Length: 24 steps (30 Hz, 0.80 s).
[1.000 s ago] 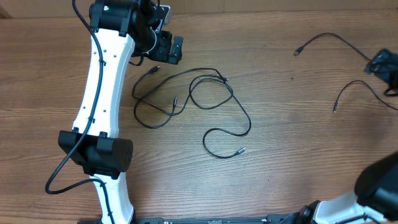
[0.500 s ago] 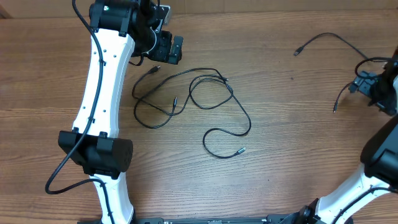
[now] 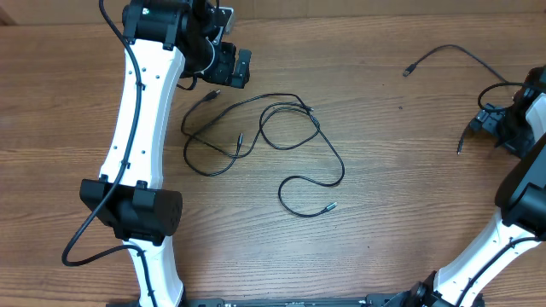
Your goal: Untangle cables
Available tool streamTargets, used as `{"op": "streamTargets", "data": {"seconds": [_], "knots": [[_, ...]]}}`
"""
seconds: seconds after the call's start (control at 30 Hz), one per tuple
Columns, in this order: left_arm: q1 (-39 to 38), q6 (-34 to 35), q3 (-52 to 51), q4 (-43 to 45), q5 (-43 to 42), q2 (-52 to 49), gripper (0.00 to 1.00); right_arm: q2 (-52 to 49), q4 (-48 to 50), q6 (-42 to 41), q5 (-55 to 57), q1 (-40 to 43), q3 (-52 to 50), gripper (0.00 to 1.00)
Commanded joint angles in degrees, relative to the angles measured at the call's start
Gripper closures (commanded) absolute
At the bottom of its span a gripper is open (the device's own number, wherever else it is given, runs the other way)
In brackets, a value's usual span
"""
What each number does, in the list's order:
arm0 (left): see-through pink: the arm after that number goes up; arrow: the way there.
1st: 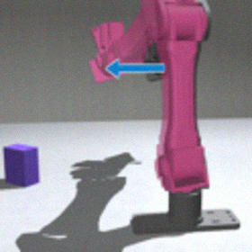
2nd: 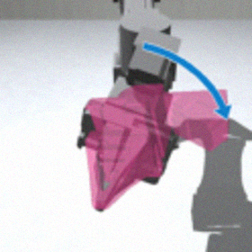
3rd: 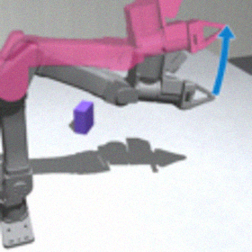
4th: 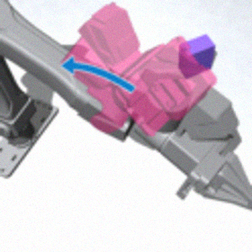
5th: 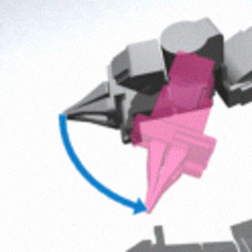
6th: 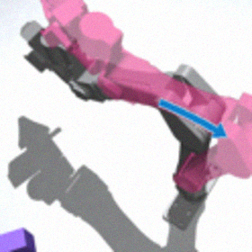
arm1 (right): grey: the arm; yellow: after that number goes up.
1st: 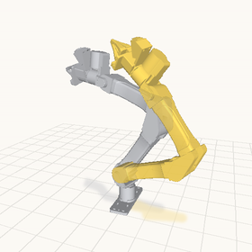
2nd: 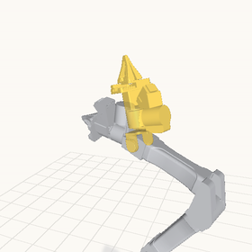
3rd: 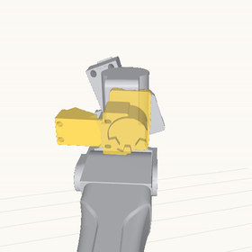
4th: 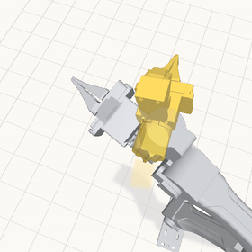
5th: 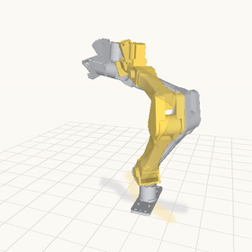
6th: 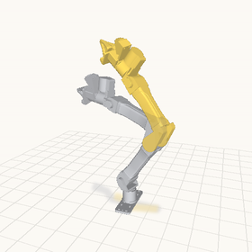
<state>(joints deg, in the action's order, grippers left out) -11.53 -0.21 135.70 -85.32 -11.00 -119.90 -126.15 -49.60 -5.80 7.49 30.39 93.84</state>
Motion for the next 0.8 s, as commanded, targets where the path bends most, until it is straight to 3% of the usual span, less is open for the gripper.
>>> {"op": "streamTargets", "data": {"seconds": [0.0,0.33,0.77], "knots": [[-0.1,-0.9,0.9,0.1,-0.8,1.2,0.0,-3.3,2.2,-0.1,0.6,0.1,0.0,0.0],[-0.1,-0.9,0.9,0.1,-0.8,1.2,0.0,-9.0,12.8,-0.1,0.2,0.1,0.0,0.0],[-0.1,-0.9,0.9,0.1,-0.8,1.2,0.0,-22.8,34.1,-0.1,-2.6,0.1,0.0,0.0]]}}
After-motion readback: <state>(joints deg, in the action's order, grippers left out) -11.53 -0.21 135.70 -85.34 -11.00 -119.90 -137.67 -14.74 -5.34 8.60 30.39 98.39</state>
